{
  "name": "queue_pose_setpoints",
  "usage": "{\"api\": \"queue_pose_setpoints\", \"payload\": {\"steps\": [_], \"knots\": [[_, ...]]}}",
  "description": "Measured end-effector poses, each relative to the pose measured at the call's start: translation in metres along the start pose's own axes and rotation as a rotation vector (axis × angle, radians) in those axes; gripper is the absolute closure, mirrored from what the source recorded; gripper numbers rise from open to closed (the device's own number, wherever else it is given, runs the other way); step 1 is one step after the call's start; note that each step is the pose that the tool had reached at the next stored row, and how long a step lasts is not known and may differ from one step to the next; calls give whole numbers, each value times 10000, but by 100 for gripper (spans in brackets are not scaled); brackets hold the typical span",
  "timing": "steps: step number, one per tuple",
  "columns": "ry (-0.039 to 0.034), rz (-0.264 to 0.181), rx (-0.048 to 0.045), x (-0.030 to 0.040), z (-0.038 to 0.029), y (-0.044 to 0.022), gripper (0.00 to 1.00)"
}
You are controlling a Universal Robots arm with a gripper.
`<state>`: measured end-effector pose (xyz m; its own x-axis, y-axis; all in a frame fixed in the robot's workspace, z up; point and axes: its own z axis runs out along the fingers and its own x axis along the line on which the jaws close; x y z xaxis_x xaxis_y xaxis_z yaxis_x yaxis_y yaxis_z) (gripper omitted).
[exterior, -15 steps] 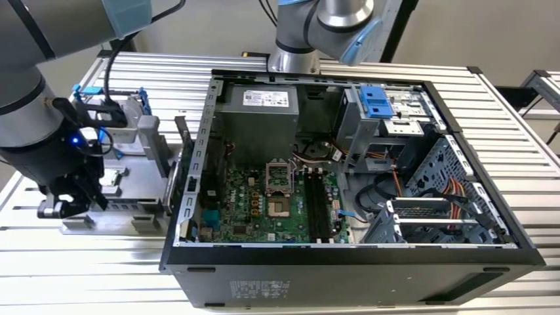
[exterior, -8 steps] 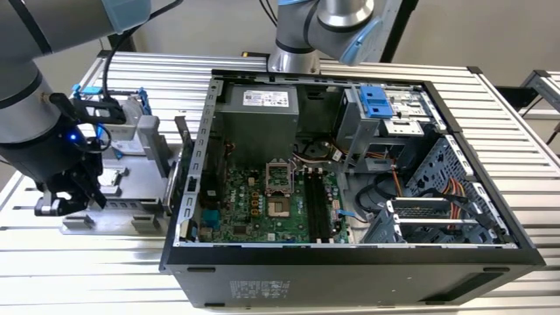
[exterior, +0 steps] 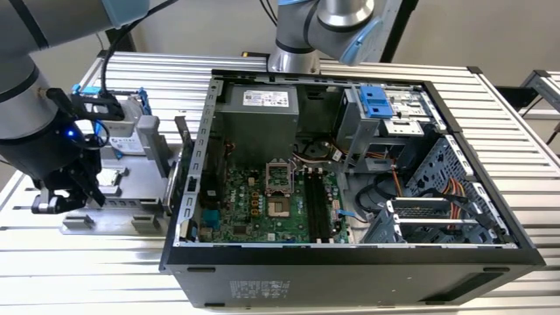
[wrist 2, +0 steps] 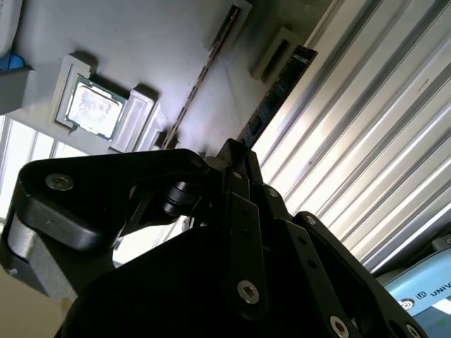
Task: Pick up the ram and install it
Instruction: 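Pick up the ram and move it above insertion slot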
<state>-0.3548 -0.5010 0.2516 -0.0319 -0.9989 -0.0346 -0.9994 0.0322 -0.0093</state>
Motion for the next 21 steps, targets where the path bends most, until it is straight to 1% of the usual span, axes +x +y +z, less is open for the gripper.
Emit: {"api": "queue_pose_setpoints", "payload": {"steps": [21], "knots": [[0, 0, 0, -5, -144, -2, 100]]}}
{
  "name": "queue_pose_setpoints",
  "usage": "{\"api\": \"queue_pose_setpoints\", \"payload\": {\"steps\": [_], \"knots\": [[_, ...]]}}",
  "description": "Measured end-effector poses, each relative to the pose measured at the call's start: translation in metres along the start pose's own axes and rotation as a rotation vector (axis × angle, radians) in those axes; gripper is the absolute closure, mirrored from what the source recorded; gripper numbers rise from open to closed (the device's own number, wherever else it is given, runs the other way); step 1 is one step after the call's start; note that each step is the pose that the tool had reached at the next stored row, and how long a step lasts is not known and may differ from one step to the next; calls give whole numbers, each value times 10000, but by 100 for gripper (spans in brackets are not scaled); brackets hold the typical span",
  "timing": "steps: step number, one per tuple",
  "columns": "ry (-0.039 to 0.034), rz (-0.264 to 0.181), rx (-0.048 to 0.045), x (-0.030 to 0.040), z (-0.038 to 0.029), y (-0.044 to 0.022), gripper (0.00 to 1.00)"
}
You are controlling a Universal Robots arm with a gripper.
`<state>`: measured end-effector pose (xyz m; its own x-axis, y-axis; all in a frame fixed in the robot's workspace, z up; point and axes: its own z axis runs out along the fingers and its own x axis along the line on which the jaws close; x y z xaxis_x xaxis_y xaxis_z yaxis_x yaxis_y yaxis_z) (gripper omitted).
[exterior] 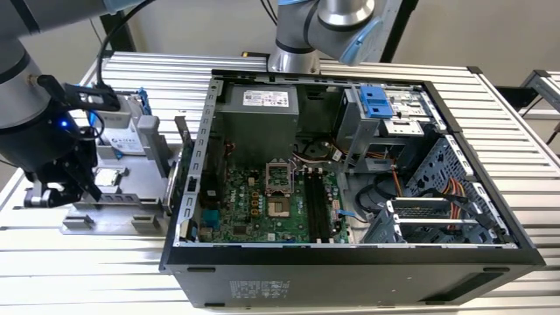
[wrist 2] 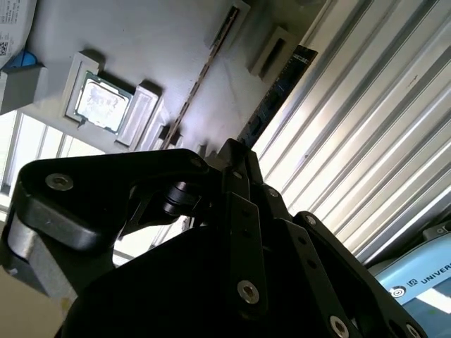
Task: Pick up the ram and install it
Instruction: 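Pick up the ram and move it above insertion slot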
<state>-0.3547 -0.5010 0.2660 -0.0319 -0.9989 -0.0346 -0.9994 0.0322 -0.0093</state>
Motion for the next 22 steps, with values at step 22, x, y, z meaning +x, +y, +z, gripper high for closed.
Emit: {"api": "queue_pose_setpoints", "payload": {"steps": [22], "knots": [[-1, 1, 1, -5, -143, -1, 100]]}}
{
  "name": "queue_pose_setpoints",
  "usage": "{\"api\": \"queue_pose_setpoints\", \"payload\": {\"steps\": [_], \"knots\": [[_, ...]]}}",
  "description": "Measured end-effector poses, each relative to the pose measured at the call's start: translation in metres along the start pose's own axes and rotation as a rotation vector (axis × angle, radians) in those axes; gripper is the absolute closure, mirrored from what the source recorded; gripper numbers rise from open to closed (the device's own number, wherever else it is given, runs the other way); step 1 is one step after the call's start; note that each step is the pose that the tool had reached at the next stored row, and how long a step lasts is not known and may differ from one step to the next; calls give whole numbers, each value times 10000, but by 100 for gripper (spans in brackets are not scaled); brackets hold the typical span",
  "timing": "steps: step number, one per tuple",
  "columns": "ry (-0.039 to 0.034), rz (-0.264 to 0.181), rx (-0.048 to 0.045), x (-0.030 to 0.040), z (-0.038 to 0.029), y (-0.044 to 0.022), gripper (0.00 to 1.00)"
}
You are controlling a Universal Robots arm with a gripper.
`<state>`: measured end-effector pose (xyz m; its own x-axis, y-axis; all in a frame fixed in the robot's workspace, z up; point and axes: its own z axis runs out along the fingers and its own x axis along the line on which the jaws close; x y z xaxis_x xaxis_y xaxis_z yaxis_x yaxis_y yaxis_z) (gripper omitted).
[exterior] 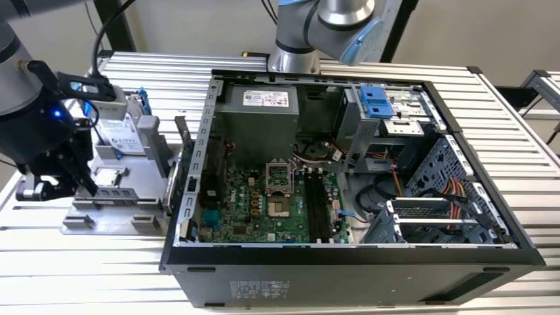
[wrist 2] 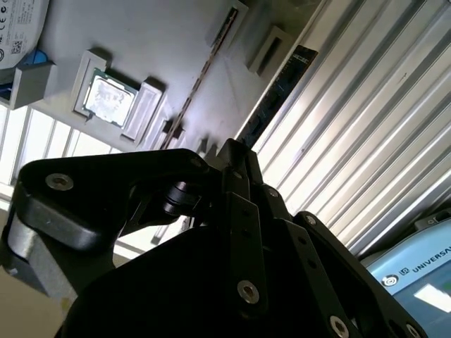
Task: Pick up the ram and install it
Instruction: 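Pick up the ram and move it above insertion slot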
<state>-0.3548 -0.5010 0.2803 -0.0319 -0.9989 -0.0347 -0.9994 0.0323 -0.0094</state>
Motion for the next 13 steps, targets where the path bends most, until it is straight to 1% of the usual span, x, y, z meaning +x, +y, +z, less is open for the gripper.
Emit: {"api": "queue_pose_setpoints", "payload": {"steps": [13], "knots": [[0, 0, 0, -3, -75, -1, 100]]}}
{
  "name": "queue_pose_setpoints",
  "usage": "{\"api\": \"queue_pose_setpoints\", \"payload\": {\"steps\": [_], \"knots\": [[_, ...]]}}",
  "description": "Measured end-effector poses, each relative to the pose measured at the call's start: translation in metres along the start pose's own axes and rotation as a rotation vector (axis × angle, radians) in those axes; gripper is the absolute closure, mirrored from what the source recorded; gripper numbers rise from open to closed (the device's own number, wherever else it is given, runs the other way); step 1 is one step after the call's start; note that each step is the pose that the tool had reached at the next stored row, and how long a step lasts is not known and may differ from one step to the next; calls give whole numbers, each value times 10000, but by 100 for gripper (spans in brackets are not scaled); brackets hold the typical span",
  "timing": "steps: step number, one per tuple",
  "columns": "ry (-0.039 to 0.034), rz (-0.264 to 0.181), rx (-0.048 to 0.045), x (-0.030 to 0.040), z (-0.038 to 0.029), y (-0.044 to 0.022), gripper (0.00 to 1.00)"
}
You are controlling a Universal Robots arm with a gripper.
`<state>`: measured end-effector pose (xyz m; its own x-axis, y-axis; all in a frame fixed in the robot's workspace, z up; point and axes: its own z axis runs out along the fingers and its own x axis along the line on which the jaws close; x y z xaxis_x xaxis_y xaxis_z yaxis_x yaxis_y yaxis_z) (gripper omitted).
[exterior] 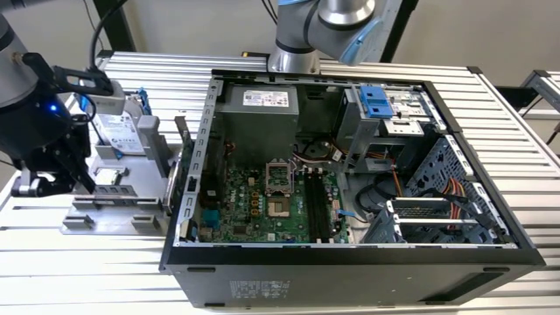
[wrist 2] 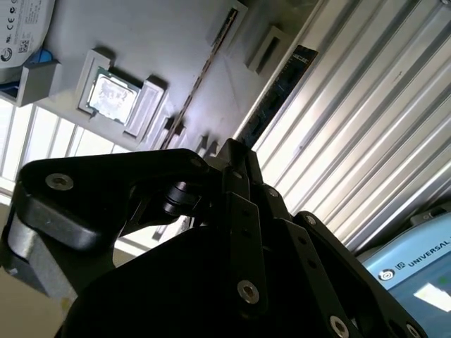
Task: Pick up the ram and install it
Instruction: 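Pick up the ram and move it above insertion slot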
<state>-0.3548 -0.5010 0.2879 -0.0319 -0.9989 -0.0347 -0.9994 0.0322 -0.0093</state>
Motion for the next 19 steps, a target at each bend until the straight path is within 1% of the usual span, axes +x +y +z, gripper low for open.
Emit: {"api": "queue_pose_setpoints", "payload": {"steps": [19], "knots": [[0, 1, 0, -5, -127, -1, 100]]}}
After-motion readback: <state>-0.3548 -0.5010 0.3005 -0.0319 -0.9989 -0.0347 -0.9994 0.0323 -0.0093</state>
